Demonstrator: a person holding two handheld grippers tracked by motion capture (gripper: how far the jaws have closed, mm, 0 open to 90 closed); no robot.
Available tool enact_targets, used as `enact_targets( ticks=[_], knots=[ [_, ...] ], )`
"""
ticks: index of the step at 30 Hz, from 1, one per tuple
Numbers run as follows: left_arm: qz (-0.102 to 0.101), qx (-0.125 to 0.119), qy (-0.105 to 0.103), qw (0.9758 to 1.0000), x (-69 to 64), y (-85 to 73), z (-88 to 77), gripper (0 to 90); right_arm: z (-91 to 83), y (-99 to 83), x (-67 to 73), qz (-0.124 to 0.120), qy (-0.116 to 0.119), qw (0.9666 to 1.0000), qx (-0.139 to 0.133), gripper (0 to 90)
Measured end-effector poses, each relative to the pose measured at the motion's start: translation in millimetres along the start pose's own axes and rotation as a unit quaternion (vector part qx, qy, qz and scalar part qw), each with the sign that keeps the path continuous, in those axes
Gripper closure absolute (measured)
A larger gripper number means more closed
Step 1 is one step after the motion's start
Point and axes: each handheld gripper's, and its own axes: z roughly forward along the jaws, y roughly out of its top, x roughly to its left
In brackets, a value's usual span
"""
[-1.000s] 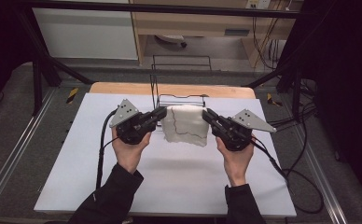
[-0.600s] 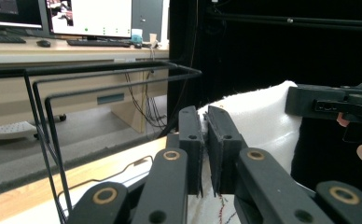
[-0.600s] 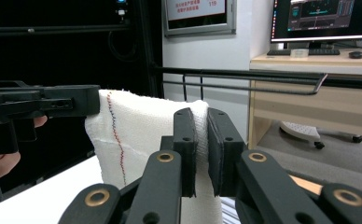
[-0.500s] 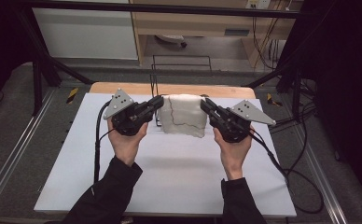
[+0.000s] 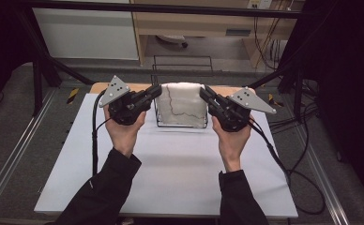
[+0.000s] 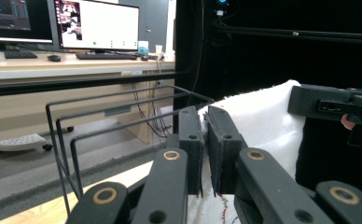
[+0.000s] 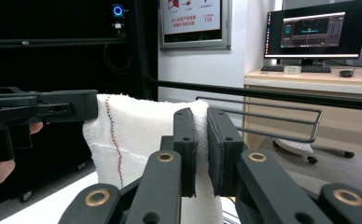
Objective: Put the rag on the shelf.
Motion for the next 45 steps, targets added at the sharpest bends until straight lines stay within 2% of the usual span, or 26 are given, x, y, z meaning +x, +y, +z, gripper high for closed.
enact_targets(
  ticks=[22,30,45],
  knots=[
    [0.013,-0.010,0.011,0.9998,12.8,38.5,11.7,84.8,20.3,31.3,-5.7,-0.012,-0.011,0.9998,-0.013,82.9],
    [0.008,-0.015,0.010,0.9998,19.1,48.8,19.3,84.8,27.8,42.0,-9.3,-0.015,-0.017,0.9995,-0.020,82.9],
    [0.018,-0.024,0.016,0.9994,25.9,70.5,28.9,84.8,41.0,64.6,-16.2,-0.022,-0.023,0.9990,-0.030,83.0]
  ],
)
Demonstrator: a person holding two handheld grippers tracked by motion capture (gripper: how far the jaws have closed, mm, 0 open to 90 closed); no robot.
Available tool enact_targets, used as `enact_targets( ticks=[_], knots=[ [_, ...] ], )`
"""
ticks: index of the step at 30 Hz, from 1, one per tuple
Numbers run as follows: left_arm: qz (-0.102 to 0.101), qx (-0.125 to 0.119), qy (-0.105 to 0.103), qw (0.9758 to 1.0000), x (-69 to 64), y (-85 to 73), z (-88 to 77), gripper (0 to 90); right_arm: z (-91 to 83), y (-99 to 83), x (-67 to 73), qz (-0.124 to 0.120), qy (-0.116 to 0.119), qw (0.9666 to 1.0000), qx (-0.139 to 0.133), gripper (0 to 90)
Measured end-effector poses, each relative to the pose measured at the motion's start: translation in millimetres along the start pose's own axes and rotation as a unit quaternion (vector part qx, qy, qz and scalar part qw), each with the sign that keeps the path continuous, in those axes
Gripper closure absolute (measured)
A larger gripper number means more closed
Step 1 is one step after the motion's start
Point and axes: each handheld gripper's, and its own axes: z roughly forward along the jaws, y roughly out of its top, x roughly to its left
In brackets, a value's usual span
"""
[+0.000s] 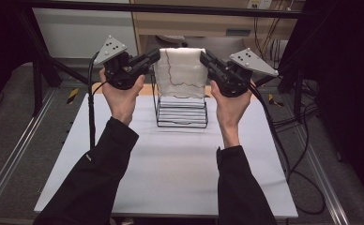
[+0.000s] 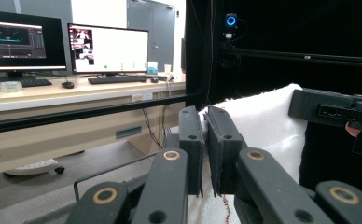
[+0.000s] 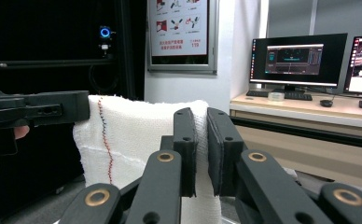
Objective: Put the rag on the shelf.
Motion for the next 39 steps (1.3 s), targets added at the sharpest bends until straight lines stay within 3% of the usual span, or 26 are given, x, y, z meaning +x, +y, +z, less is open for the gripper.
enact_targets(
  ticks=[24,34,39],
  knots=[
    [0.003,-0.001,0.015,0.9999,19.5,25.2,18.3,84.8,32.3,23.0,-11.4,0.000,-0.006,1.0000,0.000,82.9],
    [0.006,0.002,0.023,0.9997,29.8,29.1,29.2,84.8,49.1,22.8,-20.5,0.007,-0.005,1.0000,-0.002,83.0],
    [-0.004,0.002,0.027,0.9996,37.3,27.5,38.3,84.8,58.7,21.0,-25.8,0.011,-0.006,0.9999,0.000,83.0]
  ],
)
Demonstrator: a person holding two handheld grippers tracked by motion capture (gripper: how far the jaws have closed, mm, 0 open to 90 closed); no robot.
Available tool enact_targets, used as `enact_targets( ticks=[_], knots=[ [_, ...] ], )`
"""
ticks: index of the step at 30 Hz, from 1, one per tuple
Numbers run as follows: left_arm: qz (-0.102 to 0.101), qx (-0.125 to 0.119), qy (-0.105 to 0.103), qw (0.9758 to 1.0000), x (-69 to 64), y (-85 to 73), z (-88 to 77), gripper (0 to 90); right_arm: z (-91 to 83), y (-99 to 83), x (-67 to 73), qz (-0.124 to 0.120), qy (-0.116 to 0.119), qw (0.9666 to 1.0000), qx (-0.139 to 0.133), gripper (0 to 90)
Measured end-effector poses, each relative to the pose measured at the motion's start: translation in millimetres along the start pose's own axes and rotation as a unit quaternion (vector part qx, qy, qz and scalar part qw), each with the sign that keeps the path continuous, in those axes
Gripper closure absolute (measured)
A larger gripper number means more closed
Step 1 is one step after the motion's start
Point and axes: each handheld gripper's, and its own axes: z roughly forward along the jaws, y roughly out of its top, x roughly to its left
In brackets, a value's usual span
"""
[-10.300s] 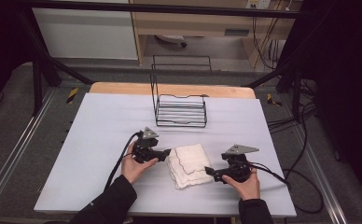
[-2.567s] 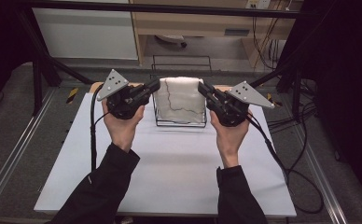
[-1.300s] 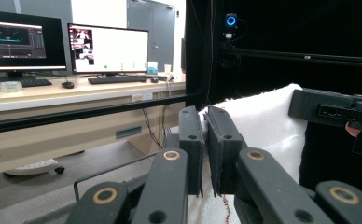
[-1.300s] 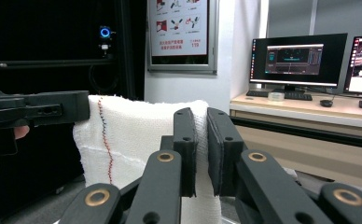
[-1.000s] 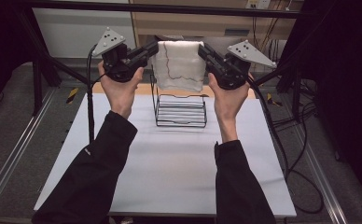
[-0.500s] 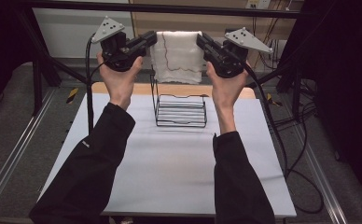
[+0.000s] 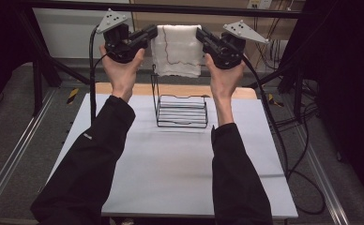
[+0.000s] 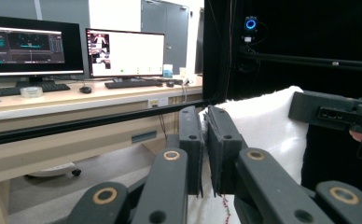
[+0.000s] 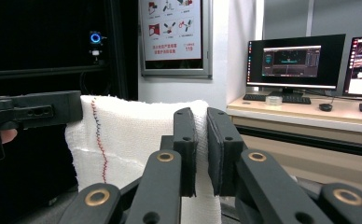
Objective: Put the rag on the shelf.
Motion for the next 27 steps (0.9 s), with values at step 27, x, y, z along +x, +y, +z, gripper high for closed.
enact_targets(
  ticks=[27],
  knots=[
    [-0.004,0.024,0.005,0.9997,14.9,-26.8,18.6,84.8,23.1,-25.8,-17.2,0.006,0.004,0.9995,0.029,83.0]
  ],
)
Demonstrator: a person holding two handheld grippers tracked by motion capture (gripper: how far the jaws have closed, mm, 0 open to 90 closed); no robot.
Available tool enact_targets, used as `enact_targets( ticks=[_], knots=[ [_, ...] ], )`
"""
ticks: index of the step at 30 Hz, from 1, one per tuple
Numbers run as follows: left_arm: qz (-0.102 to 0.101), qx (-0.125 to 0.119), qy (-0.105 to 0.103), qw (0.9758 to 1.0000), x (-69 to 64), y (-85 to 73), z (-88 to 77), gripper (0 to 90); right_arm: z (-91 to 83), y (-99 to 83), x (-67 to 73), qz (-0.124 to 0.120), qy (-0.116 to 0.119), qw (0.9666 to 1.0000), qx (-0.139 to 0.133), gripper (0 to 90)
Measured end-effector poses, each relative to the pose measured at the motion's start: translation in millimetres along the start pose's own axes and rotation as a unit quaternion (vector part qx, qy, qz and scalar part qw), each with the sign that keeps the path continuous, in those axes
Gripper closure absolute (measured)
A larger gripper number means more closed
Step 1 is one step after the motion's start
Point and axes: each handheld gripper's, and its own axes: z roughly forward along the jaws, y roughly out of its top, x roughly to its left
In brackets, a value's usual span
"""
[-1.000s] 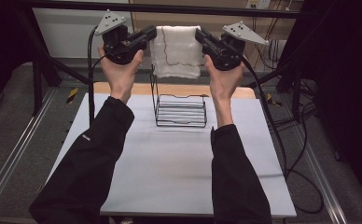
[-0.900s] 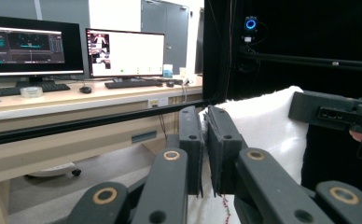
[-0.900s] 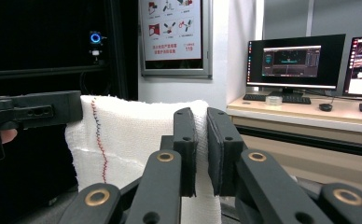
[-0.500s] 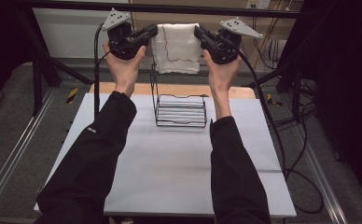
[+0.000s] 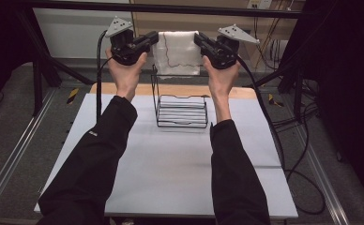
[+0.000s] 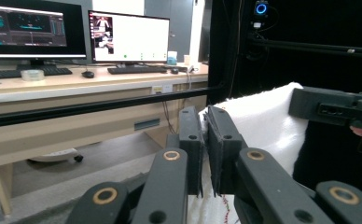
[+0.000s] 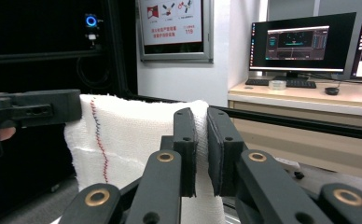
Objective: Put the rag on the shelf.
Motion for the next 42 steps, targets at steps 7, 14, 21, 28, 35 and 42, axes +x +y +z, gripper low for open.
enact_targets(
  ticks=[7,14,21,28,35,42],
  knots=[
    [0.005,0.012,-0.001,0.9999,-1.4,-9.9,-0.2,84.8,-3.1,-11.9,0.1,-0.002,-0.001,0.9999,0.013,82.9],
    [0.009,0.022,-0.006,0.9997,-5.9,-22.2,-1.7,84.8,-9.8,-22.8,-0.3,0.004,-0.001,0.9998,0.021,82.9],
    [0.008,0.028,-0.010,0.9995,-10.4,-33.0,-1.2,84.8,-16.1,-32.3,-0.9,0.008,-0.004,0.9996,0.028,82.9],
    [0.012,0.030,-0.014,0.9994,-13.9,-35.7,-1.7,84.7,-21.6,-38.5,-2.0,0.009,-0.003,0.9996,0.028,82.9],
    [0.013,0.035,-0.019,0.9991,-14.3,-42.3,-4.0,84.7,-25.9,-40.9,-1.1,0.005,0.001,0.9995,0.030,82.7],
    [0.030,0.041,-0.023,0.9984,-15.4,-47.0,-7.8,84.7,-31.5,-45.0,1.2,0.002,0.005,0.9994,0.034,82.6]
  ],
)
